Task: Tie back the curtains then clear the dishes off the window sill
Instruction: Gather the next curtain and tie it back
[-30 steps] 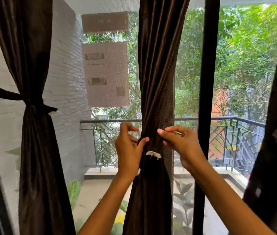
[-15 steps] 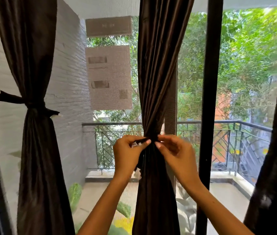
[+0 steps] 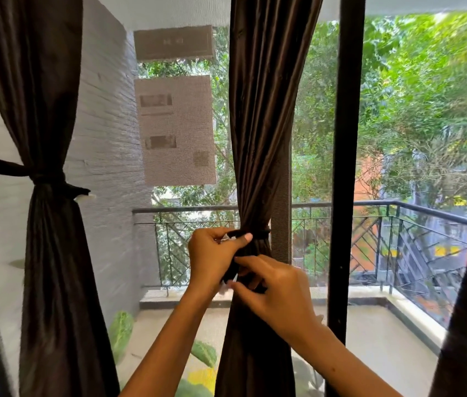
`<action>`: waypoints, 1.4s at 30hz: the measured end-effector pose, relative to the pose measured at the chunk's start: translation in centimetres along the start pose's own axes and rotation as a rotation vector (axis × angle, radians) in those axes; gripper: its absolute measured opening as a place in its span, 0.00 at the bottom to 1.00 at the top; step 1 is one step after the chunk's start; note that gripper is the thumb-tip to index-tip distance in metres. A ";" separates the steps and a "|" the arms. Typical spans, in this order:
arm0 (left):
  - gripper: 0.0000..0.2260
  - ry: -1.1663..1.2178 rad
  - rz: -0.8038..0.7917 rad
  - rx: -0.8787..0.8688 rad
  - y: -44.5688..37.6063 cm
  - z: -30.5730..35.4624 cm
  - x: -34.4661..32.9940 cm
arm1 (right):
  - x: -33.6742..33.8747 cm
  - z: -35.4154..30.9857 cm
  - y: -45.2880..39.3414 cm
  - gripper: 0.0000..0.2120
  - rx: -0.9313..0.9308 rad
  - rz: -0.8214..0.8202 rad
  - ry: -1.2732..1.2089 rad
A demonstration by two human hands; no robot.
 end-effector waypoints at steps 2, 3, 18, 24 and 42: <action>0.04 0.009 -0.007 0.012 0.2 -0.1 -0.1 | 0.2 0.2 -0.1 0.13 0.012 0.033 -0.002; 0.04 0.010 -0.011 0.016 0.2 -0.1 -0.1 | 0.1 0.1 0.0 0.15 0.025 0.019 0.008; 0.05 -0.080 0.091 -0.354 1.5 1.1 1.1 | 2.6 3.9 -1.9 0.08 -0.106 0.234 -0.105; 0.07 -0.314 0.156 -0.795 4.1 3.0 0.7 | 2.5 4.3 -3.4 0.05 -0.164 0.308 -0.142; 0.06 -0.628 0.052 -1.380 6.1 5.8 0.9 | 2.8 2.5 -1.9 0.18 0.167 0.279 -0.003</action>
Point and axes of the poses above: each hand's wrist, its own y-axis away from the middle knuckle, its own x-axis out of the back of the hand, z = x × y, the point moved 5 cm from there along -y, towards the middle knuckle, and after that the axes turned 6 degrees about z, right-handed, at the moved point
